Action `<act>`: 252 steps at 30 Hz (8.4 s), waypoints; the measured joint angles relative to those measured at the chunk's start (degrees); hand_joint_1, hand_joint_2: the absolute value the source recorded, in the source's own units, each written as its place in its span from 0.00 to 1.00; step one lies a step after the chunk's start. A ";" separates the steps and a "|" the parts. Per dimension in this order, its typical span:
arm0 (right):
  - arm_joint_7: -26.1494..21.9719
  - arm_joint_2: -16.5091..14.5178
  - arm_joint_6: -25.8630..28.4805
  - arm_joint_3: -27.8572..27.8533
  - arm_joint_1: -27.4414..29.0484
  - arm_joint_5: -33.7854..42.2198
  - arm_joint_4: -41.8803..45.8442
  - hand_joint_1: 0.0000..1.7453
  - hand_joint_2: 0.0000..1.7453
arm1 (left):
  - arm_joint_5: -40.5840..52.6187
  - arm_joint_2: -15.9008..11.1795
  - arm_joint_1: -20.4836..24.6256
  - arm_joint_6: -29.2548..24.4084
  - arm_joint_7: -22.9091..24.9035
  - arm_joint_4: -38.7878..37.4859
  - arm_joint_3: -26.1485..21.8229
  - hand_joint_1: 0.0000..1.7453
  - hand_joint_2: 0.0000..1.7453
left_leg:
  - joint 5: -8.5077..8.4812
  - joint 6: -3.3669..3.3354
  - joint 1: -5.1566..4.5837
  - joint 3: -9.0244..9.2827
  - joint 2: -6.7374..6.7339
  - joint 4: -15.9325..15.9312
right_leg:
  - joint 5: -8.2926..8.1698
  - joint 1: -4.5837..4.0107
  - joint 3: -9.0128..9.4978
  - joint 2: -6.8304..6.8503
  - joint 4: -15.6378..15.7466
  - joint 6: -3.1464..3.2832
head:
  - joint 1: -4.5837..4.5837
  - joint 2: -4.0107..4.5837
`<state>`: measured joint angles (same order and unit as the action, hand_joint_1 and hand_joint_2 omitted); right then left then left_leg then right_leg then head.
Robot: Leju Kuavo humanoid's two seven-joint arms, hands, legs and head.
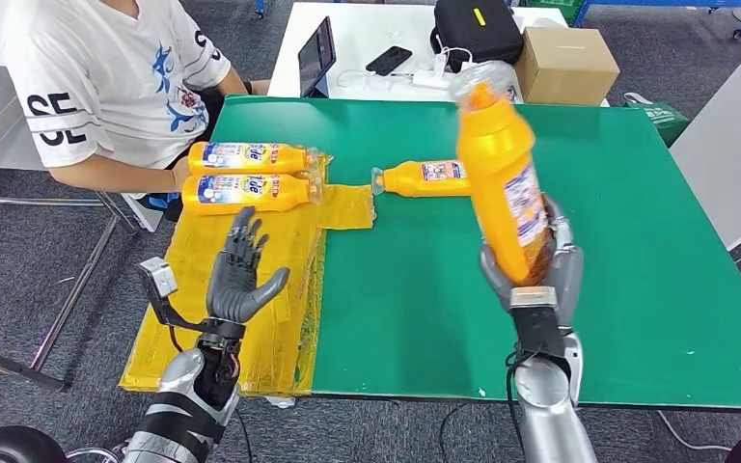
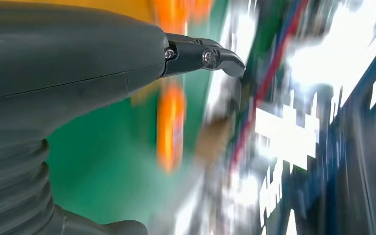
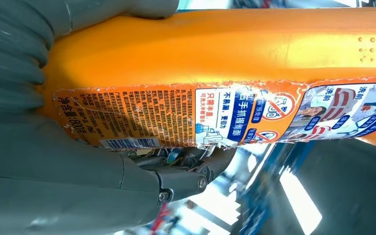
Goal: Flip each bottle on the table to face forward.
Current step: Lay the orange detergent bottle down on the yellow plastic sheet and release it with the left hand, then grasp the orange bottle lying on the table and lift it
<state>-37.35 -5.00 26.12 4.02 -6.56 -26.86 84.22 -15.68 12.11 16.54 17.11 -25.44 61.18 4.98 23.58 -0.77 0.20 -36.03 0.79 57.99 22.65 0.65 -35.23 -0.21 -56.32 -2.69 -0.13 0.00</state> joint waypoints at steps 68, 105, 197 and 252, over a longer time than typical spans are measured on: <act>-2.81 -7.61 3.10 25.59 -5.78 1.16 -41.20 1.00 1.00 | 4.53 -7.39 3.78 9.89 -1.46 -8.69 18.00 1.00 1.00 | -0.01 0.03 0.04 -0.06 -0.06 -0.02 | 0.03 -0.02 -0.10 -0.02 -0.02 0.05 | -0.01 0.00; -0.73 -9.32 2.85 24.09 -7.44 -1.88 -40.08 0.00 0.00 | -16.61 -6.15 1.37 5.53 5.34 -4.56 11.33 1.00 1.00 | -0.02 0.04 0.04 -0.05 -0.08 -0.02 | 0.03 -0.02 -0.11 -0.02 -0.02 0.05 | -0.01 0.00; -2.78 -5.08 8.48 20.81 2.23 17.22 9.50 0.00 0.00 | 75.47 -12.80 23.81 -24.23 -0.45 -33.56 13.00 0.08 1.00 | -0.19 0.05 0.06 -0.18 -0.30 -0.02 | -0.13 -0.04 -0.28 -0.13 -0.06 0.21 | -0.01 0.00; 14.05 -2.68 -0.76 19.26 -1.00 -5.19 -4.50 0.00 1.00 | 29.08 -6.93 9.62 -51.46 -14.90 -1.98 -4.26 0.00 1.00 | -0.17 0.05 0.05 0.01 -0.22 -0.02 | -0.11 -0.03 -0.09 -0.12 -0.02 0.20 | 0.00 0.00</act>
<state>-23.29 -7.67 25.36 23.27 -7.56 -32.06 79.72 13.40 5.19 26.16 -34.35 -40.35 59.20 0.72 23.40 -0.71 0.24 -36.02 0.57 57.97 22.55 0.61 -35.32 -0.33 -56.34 -2.49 -0.13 0.00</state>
